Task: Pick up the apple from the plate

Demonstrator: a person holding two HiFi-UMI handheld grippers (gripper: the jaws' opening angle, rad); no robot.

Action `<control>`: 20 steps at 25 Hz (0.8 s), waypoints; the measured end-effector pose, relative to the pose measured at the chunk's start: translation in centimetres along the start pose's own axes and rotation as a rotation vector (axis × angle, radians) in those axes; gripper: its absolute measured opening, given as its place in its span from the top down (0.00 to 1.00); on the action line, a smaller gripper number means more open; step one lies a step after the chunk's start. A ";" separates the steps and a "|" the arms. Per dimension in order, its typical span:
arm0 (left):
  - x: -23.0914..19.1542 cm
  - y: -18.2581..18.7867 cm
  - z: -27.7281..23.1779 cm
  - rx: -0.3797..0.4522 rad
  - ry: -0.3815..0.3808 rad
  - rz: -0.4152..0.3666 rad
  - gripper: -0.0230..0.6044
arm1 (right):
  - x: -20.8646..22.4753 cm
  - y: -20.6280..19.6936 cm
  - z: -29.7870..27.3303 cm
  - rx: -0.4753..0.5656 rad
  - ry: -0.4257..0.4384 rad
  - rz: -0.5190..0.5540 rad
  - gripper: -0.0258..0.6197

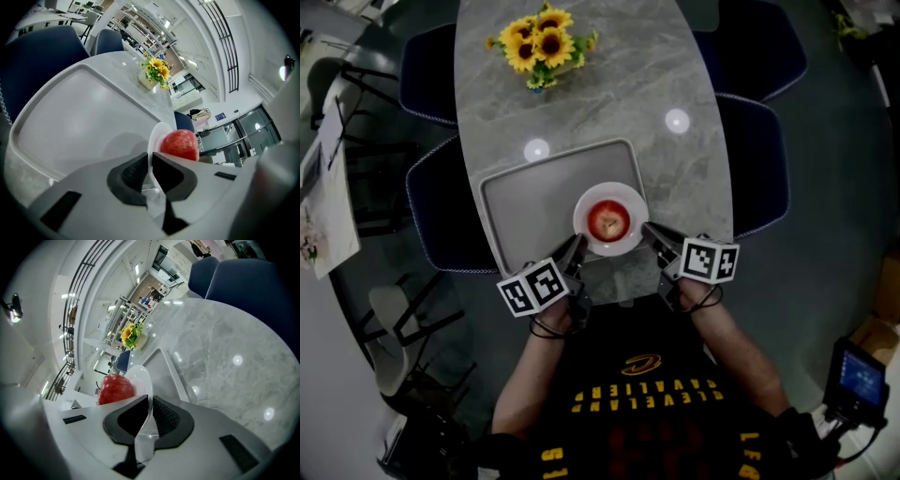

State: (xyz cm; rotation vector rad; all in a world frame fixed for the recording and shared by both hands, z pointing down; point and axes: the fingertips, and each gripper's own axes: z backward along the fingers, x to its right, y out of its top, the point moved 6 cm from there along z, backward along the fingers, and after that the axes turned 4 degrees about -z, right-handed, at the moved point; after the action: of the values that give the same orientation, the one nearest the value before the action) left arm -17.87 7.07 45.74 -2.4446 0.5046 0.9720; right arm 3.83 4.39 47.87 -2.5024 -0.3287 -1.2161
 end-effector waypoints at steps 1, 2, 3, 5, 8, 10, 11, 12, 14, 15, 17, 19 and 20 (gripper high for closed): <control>0.2 -0.3 -0.1 0.004 0.000 0.002 0.91 | 0.2 0.0 0.3 -0.004 0.002 0.004 0.90; 0.3 -0.6 -0.1 0.007 0.000 0.006 0.91 | 0.3 0.0 0.5 -0.008 0.003 0.008 0.90; 0.3 -0.8 -0.1 0.010 -0.001 0.010 0.91 | 0.3 0.0 0.7 -0.012 0.004 0.013 0.90; 1.1 -1.3 -0.4 0.016 -0.003 0.017 0.91 | 0.7 0.6 1.4 -0.017 0.006 0.025 0.90; 3.6 -2.2 -2.0 0.028 -0.006 0.023 0.91 | 1.9 2.5 3.5 -0.020 0.011 0.036 0.90; 4.9 -2.7 -2.9 0.032 -0.006 0.023 0.91 | 2.8 3.5 4.6 -0.020 0.013 0.039 0.90; 5.3 -2.9 -3.3 0.034 -0.007 0.023 0.91 | 3.1 3.8 4.9 -0.020 0.014 0.041 0.90; 5.6 -3.1 -3.6 0.035 -0.007 0.022 0.91 | 3.4 4.0 5.2 -0.020 0.014 0.042 0.90; 6.2 -3.5 -4.1 0.038 -0.009 0.019 0.91 | 4.0 4.3 5.8 -0.017 0.015 0.043 0.90; 6.6 -3.6 -4.3 0.039 -0.010 0.017 0.91 | 4.2 4.6 6.2 -0.015 0.015 0.044 0.90; 7.5 -3.8 -4.9 0.040 -0.013 0.013 0.91 | 4.6 5.2 7.1 -0.011 0.017 0.046 0.90; 8.6 -3.8 -5.7 0.039 -0.017 0.008 0.91 | 5.1 6.0 7.9 -0.007 0.016 0.046 0.90; 9.1 -3.9 -6.1 0.037 -0.020 0.005 0.91 | 5.4 6.5 8.3 -0.004 0.016 0.046 0.90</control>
State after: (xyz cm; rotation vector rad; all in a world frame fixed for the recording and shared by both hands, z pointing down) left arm -6.43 5.49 44.28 -2.3999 0.5176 0.9791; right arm 15.27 2.06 46.09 -2.4885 -0.2636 -1.2197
